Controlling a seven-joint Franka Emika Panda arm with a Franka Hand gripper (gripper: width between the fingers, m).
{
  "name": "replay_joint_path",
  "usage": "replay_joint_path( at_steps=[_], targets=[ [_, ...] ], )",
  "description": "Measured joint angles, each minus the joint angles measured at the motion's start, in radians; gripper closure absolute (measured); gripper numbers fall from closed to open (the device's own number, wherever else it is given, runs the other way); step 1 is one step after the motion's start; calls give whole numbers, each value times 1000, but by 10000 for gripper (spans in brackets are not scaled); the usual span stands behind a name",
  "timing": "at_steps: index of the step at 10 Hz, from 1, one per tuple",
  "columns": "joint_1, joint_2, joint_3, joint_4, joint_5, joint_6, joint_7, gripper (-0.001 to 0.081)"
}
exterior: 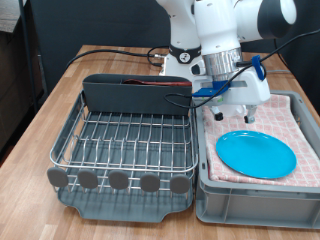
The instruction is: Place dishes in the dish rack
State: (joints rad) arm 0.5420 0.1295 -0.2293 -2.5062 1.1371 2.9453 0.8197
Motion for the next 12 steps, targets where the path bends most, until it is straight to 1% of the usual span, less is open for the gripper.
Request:
replay_joint_path(
  at_steps=[7, 9, 12],
  targets=[
    [-3, 86, 9, 75, 142, -4, -130, 4],
    [-3, 106, 9, 93, 162, -6, -150, 4],
    [-4, 114, 9, 107, 177, -8, -168, 4]
  ],
)
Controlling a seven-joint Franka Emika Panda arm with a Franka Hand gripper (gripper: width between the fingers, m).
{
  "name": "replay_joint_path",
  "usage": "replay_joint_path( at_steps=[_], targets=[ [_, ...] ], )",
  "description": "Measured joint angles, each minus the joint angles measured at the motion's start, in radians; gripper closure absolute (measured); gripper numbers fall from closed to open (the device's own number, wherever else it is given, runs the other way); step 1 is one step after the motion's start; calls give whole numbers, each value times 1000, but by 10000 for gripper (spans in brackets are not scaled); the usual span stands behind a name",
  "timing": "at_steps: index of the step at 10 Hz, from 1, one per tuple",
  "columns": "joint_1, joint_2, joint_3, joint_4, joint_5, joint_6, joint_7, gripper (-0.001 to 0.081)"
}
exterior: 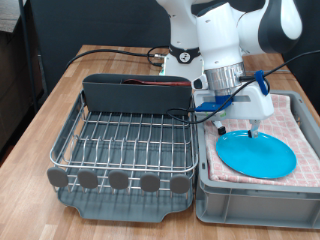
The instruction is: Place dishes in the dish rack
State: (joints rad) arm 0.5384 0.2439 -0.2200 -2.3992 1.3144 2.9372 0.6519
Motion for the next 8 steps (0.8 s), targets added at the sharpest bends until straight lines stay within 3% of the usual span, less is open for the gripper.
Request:
replay_joint_path(
  at_steps=[5, 8],
  targets=[
    [-1, 7, 0, 13, 12, -13, -11, 4],
    [-1, 8, 0, 21, 66, -18, -60, 4]
  ],
)
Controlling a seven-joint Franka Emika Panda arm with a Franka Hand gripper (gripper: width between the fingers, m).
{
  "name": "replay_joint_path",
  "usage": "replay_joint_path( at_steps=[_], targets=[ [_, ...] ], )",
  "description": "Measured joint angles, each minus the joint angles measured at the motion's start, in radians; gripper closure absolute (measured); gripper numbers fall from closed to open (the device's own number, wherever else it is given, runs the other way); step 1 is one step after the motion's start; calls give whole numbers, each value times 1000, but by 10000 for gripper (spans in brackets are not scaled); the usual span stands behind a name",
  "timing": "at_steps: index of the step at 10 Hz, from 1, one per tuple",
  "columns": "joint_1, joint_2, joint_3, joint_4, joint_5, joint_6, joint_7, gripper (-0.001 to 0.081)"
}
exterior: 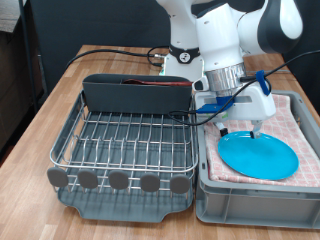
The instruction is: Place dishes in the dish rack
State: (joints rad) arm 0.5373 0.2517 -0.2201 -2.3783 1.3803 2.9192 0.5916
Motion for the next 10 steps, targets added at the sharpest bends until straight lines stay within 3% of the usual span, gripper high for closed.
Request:
replay_joint_path(
  at_steps=[1, 2, 3, 4, 5, 6, 7, 10],
  targets=[
    [0, 0, 0, 3, 19, -2, -19, 81],
    [0, 0, 0, 5, 35, -5, -36, 264],
    [0, 0, 0, 6, 47, -8, -48, 264],
    [0, 0, 0, 7, 56, -11, -60, 454],
    [0, 0, 1, 9, 77, -13, -83, 454],
    [0, 0, 2, 11, 94, -13, -105, 632],
    [0, 0, 2, 12, 101, -14, -118, 758],
    [1, 0, 2, 13, 97, -13, -123, 772]
  ],
)
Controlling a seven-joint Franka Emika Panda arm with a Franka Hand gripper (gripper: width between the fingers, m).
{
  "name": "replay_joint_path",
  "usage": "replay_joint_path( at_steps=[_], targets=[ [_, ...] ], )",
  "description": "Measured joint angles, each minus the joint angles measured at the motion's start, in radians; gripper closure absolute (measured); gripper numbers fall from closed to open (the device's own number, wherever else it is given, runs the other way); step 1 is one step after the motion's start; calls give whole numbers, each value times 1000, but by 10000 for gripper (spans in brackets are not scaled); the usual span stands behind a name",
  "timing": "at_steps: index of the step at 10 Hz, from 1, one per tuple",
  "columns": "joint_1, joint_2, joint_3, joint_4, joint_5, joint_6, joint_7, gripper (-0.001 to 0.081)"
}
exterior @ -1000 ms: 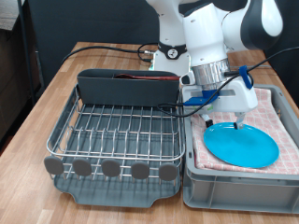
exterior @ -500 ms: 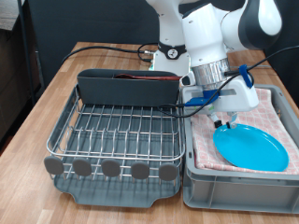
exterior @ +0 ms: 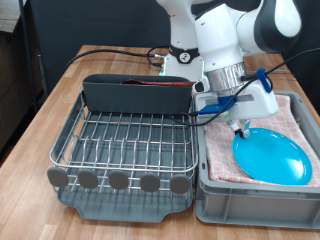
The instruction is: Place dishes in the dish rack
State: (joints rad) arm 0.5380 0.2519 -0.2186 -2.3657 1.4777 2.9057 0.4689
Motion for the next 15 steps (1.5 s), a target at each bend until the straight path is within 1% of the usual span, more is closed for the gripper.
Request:
replay_joint_path(
  at_steps=[1, 2, 4, 7, 9, 10, 11, 12, 13, 15],
  targets=[
    [1, 0, -3, -2, -28, 6, 24, 772],
    [4, -1, -10, -7, -95, 19, 84, 772],
    [20, -18, -35, -30, -250, 43, 237, 772],
    [48, -75, -96, -76, -485, 44, 441, 778],
    [67, -119, -152, -112, -691, 37, 609, 781],
    [75, -142, -181, -131, -812, 32, 706, 781],
    [80, -167, -212, -147, -956, 14, 820, 781],
    [80, -195, -238, -159, -1106, -14, 942, 781],
    [77, -225, -257, -167, -1234, -49, 1048, 781],
    [57, -288, -269, -175, -1430, -133, 1205, 781]
  ],
)
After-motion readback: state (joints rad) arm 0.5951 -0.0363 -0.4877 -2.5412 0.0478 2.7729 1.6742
